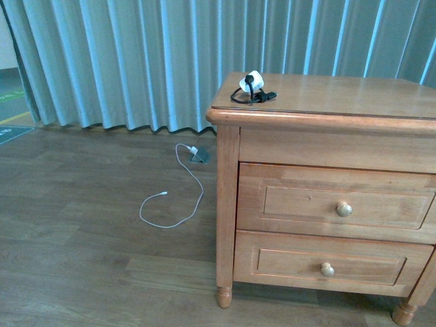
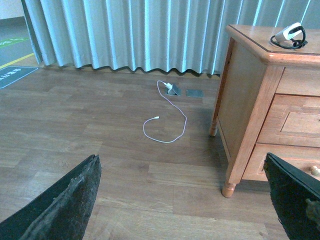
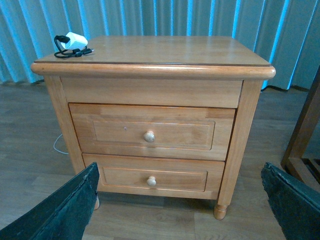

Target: Put charger into drawer

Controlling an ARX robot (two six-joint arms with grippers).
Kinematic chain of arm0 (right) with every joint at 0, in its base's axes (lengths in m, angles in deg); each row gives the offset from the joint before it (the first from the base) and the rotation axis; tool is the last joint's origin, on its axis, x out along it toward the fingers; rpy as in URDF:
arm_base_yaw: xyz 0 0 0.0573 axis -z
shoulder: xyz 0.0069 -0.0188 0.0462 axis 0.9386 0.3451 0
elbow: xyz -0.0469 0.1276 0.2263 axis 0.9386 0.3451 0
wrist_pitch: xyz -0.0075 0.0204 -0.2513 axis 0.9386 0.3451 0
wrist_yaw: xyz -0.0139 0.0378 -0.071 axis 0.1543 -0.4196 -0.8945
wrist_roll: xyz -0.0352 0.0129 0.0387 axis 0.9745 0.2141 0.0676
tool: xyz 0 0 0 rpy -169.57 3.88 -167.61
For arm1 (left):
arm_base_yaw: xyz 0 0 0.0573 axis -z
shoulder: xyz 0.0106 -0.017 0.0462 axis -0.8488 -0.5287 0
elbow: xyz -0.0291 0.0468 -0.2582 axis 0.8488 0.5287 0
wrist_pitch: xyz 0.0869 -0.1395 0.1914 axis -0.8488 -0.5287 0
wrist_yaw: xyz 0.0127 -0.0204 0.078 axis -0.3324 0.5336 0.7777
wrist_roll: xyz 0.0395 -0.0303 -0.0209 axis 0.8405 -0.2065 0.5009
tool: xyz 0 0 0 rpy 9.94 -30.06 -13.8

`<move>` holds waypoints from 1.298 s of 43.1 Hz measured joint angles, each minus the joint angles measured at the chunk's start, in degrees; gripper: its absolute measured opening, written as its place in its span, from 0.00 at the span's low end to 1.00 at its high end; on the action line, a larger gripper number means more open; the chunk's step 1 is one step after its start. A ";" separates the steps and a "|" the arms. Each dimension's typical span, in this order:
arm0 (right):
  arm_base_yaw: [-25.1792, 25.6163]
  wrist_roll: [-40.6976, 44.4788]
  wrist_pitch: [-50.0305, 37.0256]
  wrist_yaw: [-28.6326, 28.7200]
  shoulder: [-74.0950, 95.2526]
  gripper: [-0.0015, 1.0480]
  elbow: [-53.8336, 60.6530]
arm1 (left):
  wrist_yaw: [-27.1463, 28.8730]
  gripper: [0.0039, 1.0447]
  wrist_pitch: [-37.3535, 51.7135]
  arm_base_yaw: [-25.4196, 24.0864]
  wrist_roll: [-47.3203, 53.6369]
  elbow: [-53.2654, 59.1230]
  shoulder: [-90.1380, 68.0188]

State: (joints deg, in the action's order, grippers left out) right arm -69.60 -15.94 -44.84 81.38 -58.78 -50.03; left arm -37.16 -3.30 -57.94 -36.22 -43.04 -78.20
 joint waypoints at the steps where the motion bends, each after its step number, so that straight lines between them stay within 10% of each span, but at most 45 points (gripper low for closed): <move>1: 0.00 0.00 0.00 0.00 0.00 0.92 0.00 | 0.02 0.94 -0.02 0.00 0.00 0.00 0.00; 42: 0.00 0.00 0.00 0.00 0.00 0.92 0.00 | 0.02 0.94 -0.02 0.00 0.00 0.00 0.00; 46: 2.69 0.20 2.10 13.44 1.57 0.92 -0.07 | -0.02 0.94 -0.02 0.00 0.00 0.00 0.00; 56: -3.50 1.03 -8.85 11.98 21.86 0.92 -3.89 | 0.04 0.94 -0.02 0.00 0.00 0.00 0.00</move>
State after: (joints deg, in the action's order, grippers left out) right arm -73.10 -14.91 -53.70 93.35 -36.92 -53.92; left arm -37.12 -3.33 -57.94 -36.22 -43.04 -78.20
